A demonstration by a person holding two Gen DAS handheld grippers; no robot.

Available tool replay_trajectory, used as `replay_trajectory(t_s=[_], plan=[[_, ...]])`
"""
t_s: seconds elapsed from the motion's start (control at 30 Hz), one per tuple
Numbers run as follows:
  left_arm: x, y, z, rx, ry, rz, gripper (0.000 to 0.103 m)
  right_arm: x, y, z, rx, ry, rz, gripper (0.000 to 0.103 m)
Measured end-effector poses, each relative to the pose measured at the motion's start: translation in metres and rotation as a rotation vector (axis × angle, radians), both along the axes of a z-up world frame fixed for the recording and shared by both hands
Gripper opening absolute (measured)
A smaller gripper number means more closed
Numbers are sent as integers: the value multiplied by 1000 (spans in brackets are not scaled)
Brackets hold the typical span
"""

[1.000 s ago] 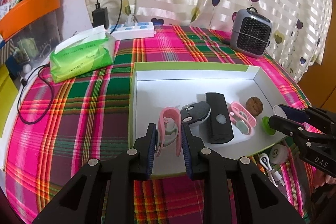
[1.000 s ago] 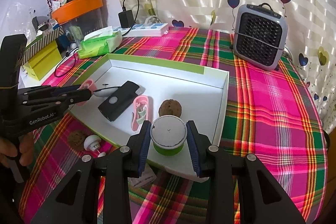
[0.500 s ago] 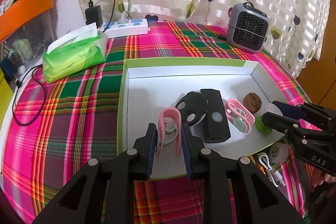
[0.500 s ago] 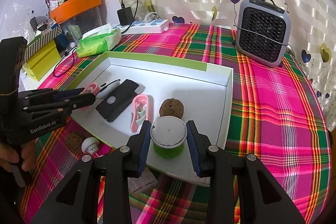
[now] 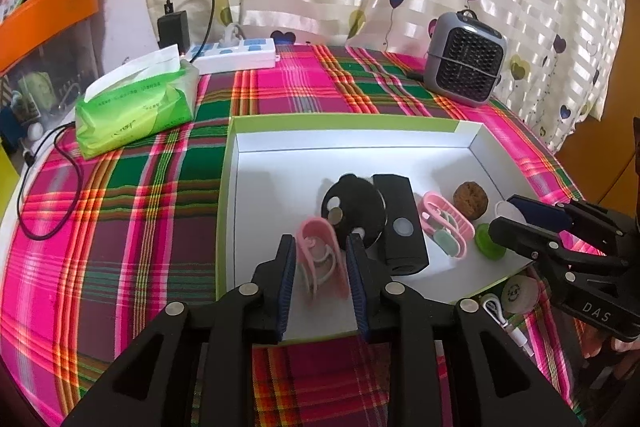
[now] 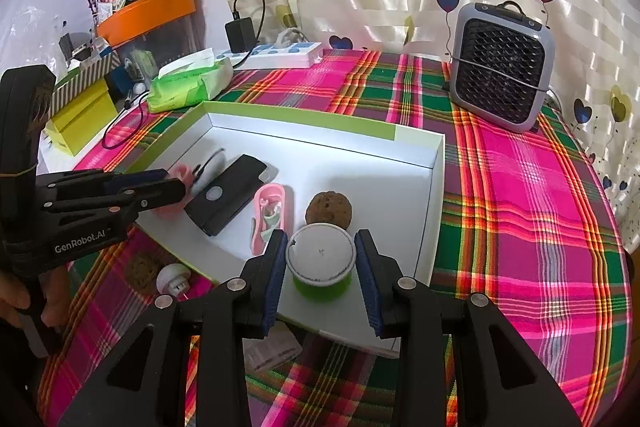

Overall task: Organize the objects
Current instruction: 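Open the left tool releasing the pink hair clip while the right releases the white container, then withdraw both open tools from the box toward the remaining objects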

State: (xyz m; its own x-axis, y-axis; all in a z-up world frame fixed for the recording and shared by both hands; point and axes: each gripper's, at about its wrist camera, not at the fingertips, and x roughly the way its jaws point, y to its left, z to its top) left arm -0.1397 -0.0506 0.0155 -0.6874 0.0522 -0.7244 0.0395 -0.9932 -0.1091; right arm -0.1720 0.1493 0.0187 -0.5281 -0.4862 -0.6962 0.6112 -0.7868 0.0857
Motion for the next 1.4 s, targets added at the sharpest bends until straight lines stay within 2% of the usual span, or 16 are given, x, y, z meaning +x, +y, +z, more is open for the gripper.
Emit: replay_trajectory(t_s=[0.43, 0.67, 1.4], plan=[[11, 1, 8, 21, 22, 4, 29, 13, 3, 14, -19, 43, -5, 40], [26, 7, 17, 27, 35, -5, 29, 34, 1, 28, -20, 77, 8, 40], [79, 35, 31, 20, 67, -54, 29, 89, -4, 40, -30, 108, 63, 40]])
